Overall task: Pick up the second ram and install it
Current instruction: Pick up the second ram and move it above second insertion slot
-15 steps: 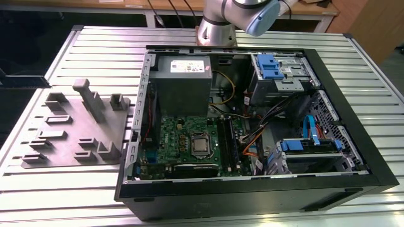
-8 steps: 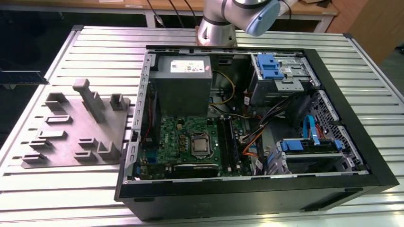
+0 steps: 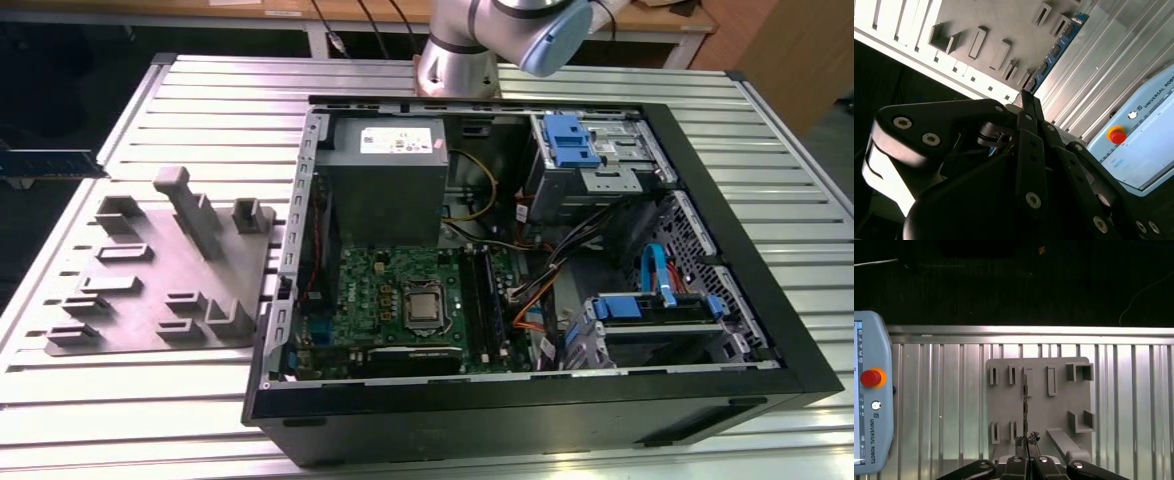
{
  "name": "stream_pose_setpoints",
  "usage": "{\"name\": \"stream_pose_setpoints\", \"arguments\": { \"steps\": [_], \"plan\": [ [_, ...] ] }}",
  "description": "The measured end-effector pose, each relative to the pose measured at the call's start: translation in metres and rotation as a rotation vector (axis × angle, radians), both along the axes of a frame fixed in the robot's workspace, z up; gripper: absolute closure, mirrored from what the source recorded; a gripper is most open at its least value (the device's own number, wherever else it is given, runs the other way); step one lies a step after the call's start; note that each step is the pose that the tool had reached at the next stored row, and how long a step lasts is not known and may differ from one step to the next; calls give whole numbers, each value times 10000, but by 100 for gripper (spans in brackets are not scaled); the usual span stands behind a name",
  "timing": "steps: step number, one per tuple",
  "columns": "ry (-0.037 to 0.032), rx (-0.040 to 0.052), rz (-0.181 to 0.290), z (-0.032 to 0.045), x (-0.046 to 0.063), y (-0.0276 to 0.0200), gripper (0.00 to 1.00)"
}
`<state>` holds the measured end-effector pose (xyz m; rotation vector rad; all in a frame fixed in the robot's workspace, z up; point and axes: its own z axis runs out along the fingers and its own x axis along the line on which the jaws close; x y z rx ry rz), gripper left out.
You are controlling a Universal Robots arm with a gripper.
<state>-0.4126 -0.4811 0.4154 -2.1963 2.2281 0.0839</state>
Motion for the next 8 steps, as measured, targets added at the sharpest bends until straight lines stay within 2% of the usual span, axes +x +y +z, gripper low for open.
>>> {"name": "stream_pose_setpoints", "arguments": {
  "steps": [8],
  "plan": [
    [14, -1, 0, 0, 164, 0, 89]
  ]
}}
